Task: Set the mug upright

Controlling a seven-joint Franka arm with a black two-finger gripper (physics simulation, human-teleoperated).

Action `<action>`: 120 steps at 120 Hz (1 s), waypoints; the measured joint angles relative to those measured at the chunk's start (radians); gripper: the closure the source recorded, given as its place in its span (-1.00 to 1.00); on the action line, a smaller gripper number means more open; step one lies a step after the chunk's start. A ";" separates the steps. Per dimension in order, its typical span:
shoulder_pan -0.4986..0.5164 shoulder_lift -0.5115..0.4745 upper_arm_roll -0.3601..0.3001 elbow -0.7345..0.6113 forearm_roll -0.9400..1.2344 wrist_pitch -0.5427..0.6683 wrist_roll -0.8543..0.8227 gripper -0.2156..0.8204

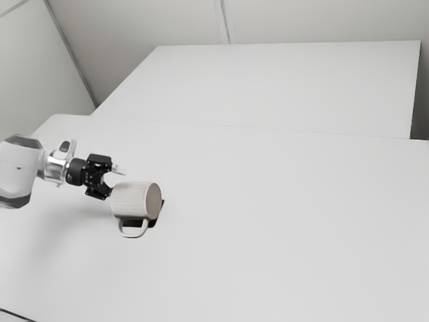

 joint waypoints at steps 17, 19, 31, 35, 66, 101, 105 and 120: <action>0.000 0.000 -0.001 -0.021 -0.010 -0.014 0.076 -0.49; 0.000 0.000 -0.001 -0.022 -0.010 -0.015 0.083 -0.43; 0.001 0.000 -0.001 -0.026 -0.016 -0.017 0.125 0.06; 0.001 0.000 -0.001 -0.027 -0.018 -0.018 0.137 0.21; 0.001 -0.001 -0.003 -0.030 -0.047 -0.024 0.211 0.76; 0.000 -0.087 -0.050 0.016 -0.035 -0.011 0.252 0.89; 0.001 -0.106 -0.082 0.030 -0.004 0.004 0.251 0.89; -0.008 -0.160 -0.265 0.070 0.212 0.110 0.224 0.91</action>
